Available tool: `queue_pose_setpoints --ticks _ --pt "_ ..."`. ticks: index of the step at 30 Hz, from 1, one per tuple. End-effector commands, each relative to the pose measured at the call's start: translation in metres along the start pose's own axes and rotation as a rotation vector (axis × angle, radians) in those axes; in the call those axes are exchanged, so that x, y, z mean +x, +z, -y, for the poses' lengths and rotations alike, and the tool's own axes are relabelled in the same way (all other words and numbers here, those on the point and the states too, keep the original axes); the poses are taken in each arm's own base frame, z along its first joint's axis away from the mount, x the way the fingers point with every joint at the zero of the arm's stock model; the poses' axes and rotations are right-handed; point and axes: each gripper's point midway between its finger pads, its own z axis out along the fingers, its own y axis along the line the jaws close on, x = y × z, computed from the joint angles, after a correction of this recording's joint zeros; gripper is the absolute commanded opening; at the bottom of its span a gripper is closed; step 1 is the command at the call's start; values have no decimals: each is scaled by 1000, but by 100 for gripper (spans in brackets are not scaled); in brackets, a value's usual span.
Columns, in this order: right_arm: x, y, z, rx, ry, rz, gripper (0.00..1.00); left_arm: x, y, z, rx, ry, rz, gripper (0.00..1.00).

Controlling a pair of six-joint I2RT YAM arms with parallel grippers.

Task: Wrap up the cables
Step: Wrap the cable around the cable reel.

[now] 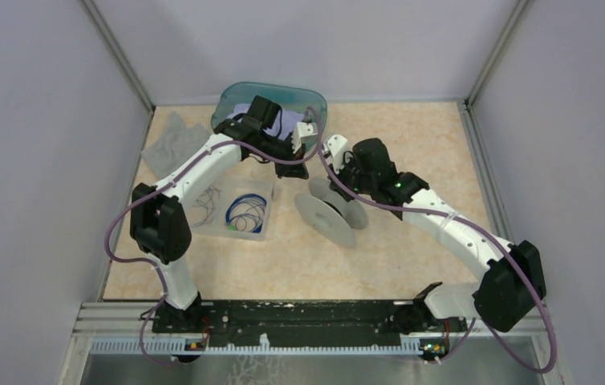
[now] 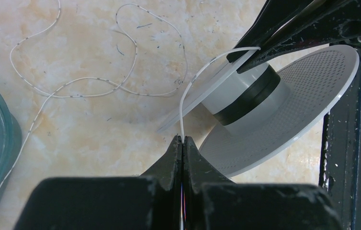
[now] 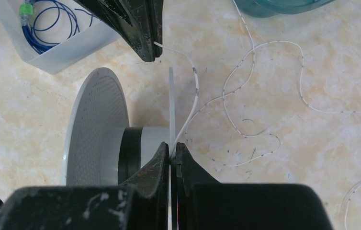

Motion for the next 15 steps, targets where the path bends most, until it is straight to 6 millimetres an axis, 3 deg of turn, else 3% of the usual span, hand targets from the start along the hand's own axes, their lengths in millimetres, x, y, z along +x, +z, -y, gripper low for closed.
queue_pose_setpoints --ticks 1,8,15 --pt "-22 -9 7 58 -29 78 0 -4 -3 4 21 36 24 0" --pt "-17 -13 15 104 -35 72 0 -4 -10 5 19 28 38 0" --pt "-15 -11 17 111 -31 68 0 8 -9 7 16 20 18 0"
